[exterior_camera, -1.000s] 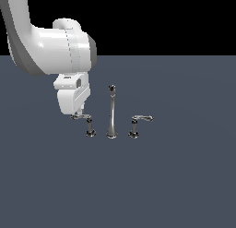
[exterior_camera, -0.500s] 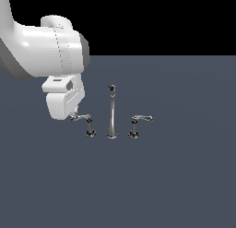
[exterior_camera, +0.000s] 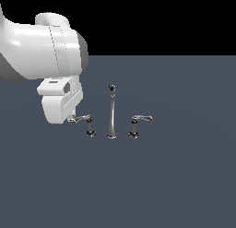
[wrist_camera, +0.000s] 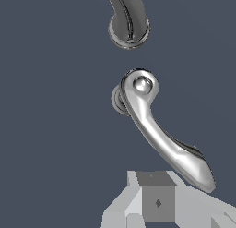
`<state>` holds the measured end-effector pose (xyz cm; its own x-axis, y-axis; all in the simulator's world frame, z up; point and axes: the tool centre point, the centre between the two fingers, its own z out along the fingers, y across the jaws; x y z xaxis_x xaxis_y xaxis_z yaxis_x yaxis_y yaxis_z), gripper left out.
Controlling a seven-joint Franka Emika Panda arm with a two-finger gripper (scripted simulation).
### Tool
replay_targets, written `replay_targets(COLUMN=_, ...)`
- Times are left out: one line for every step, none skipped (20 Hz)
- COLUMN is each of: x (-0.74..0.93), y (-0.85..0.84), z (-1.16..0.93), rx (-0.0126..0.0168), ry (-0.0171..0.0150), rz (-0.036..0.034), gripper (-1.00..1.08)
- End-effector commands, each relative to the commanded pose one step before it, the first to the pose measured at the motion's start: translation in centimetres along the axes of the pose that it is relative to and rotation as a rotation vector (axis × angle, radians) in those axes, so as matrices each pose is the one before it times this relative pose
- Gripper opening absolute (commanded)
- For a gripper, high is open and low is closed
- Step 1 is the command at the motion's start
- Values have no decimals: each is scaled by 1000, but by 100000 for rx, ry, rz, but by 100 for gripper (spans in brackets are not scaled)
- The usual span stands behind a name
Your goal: Turn on the faucet by rotating a designated handle.
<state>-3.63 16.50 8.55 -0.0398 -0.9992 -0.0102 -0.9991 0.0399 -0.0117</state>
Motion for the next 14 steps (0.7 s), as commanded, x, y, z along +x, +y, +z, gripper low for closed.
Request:
replay_targets(x=799, y=1116, z=-25, rx=-824, ry=848, rz=975, gripper=-100)
replay_targets(x=72, y=341, z=-3, rx=-47, ry=26, rz=117, gripper=-100)
replay_targets(x=76, y=340, z=-2, rx=-50, ry=28, rz=126, gripper=-100)
replay_targets(x=76, y=342, z=-2, rx=-51, ry=27, rz=126, gripper=-100)
replay_targets(x=72, y=345, z=-4, rx=-47, ry=25, rz=117, gripper=-100)
replay_targets(x=76, y=344, z=-2, rx=-51, ry=27, rz=126, gripper=-100)
replay_targets(x=72, y=347, z=-4, rx=-48, ry=24, rz=118, gripper=-100)
replay_targets(x=0, y=0, z=0, rx=0, ry=0, rz=0, gripper=-100)
replay_targets(x=-716, y=-226, z=25, rx=182, ry=-493, rz=-3662, gripper=-100)
replay_targets(x=377, y=186, z=-3, rx=-17, ry=38, rz=277, gripper=-100)
replay_targets(x=380, y=186, z=-3, rx=-17, ry=39, rz=282, gripper=-100)
replay_targets(x=379, y=187, z=-3, rx=-17, ry=38, rz=277, gripper=-100)
replay_targets(x=381, y=186, z=-3, rx=-17, ry=39, rz=282, gripper=-100)
replay_targets(x=380, y=187, z=-3, rx=-17, ry=38, rz=277, gripper=-100)
